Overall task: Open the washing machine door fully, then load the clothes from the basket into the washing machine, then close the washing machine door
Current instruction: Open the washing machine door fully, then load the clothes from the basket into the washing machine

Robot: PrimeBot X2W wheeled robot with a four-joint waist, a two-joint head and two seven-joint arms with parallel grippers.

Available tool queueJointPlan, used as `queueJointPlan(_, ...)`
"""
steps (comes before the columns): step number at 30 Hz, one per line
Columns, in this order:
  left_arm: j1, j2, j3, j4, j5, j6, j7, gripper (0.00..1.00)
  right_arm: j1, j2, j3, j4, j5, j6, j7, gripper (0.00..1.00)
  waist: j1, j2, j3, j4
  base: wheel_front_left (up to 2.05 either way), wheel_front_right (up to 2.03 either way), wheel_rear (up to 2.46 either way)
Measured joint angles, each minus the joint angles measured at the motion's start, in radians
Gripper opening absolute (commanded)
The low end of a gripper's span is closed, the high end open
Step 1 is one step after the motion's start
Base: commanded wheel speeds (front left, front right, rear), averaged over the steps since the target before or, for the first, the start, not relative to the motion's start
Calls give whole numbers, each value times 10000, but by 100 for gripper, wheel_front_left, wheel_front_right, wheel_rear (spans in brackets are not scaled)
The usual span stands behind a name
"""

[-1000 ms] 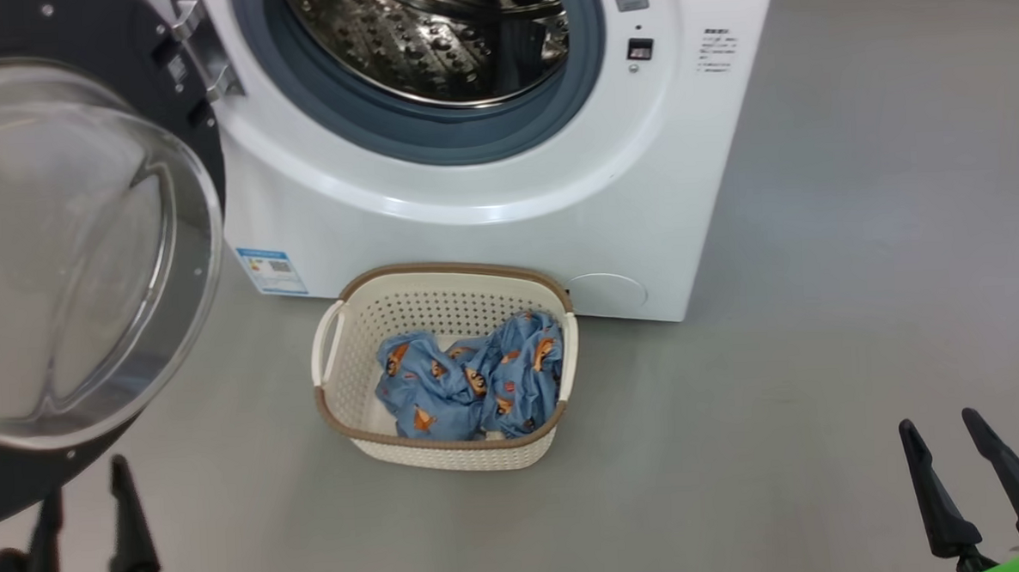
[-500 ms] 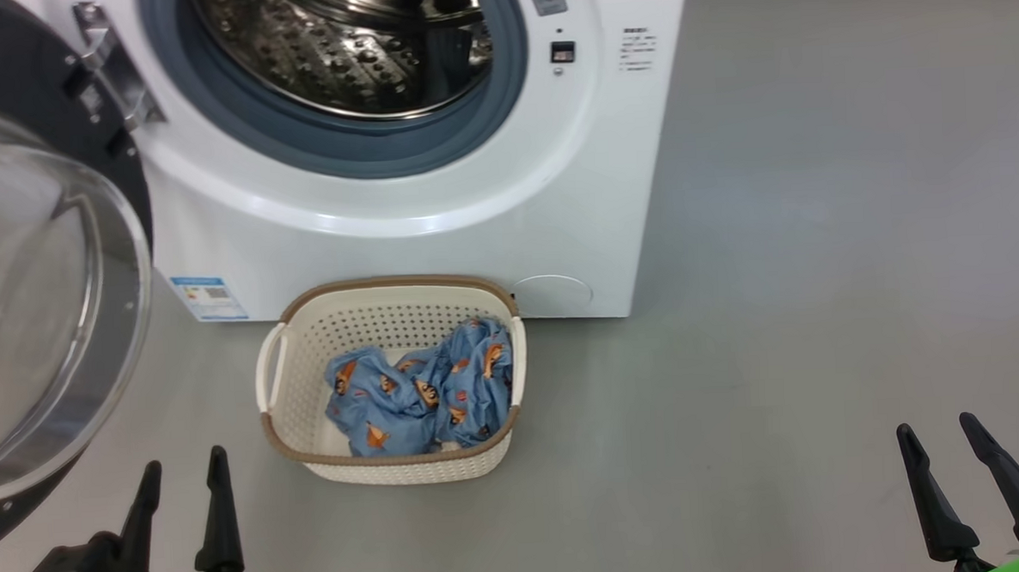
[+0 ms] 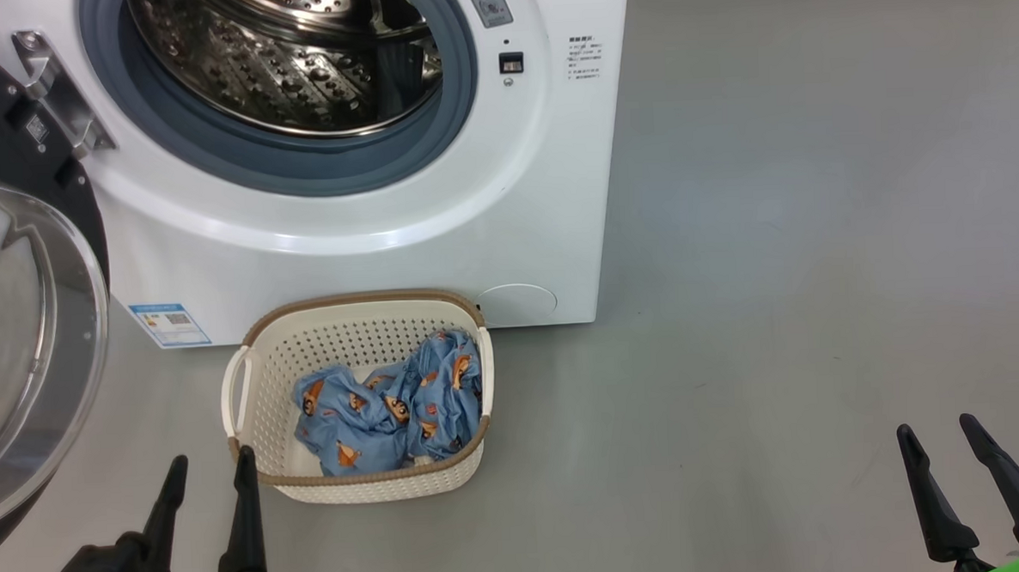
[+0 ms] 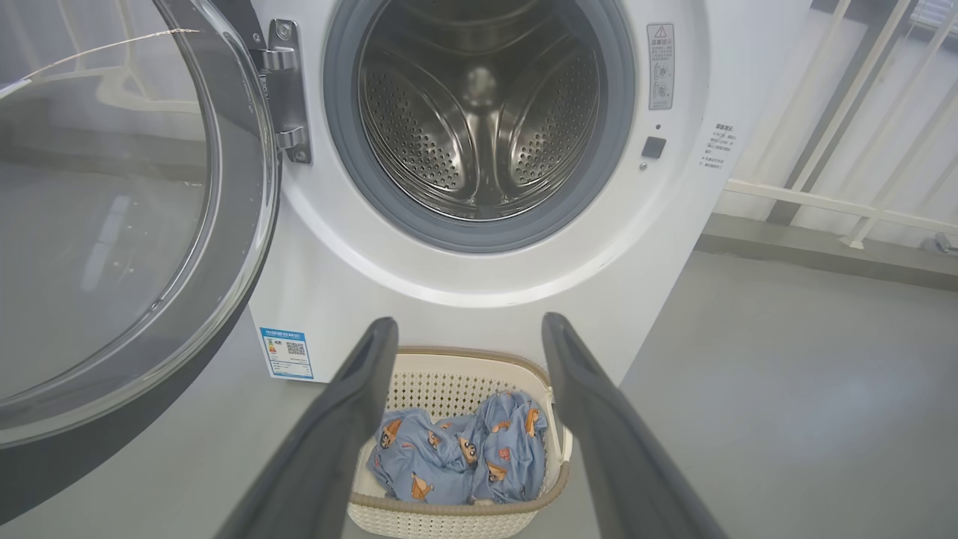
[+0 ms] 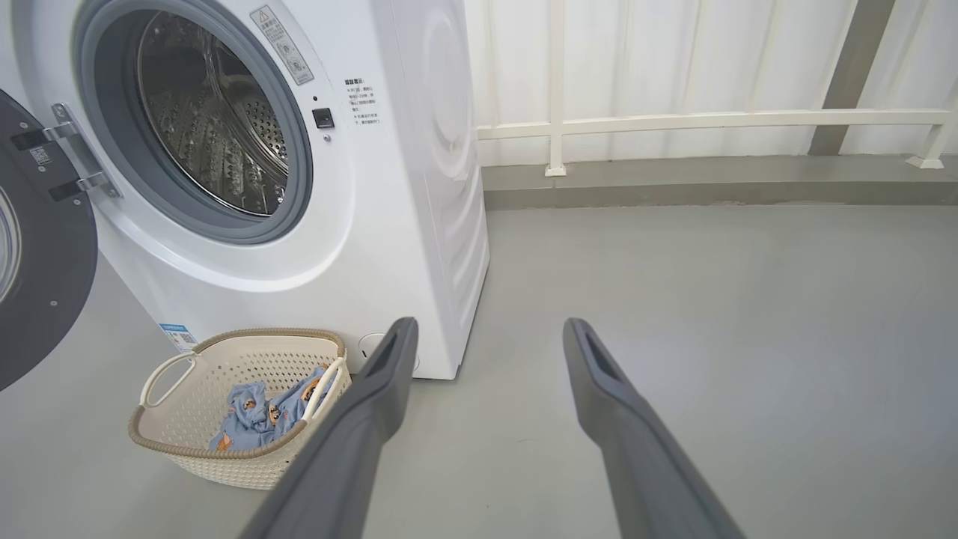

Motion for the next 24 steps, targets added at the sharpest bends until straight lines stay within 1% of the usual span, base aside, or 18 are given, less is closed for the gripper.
queueJointPlan(5,35,21,-19,-8,-36,0,0,100,0,27,0,10,0,0,0,100,0,0,-52,-38,0,0,0)
queueJointPlan(9,35,157,-198,119,-307,0,0,100,1,35,-2,8,0,0,0,100,0,0,-20,-44,0,0,0)
queueJointPlan(15,23,224,-180,173,-328,0,0,100,-6,35,0,-13,0,0,0,100,0,0,109,-46,2,-7,5)
queueJointPlan(24,-21,228,-253,249,-314,0,0,100,-45,40,4,-38,0,0,0,100,0,0,231,-101,44,-88,45)
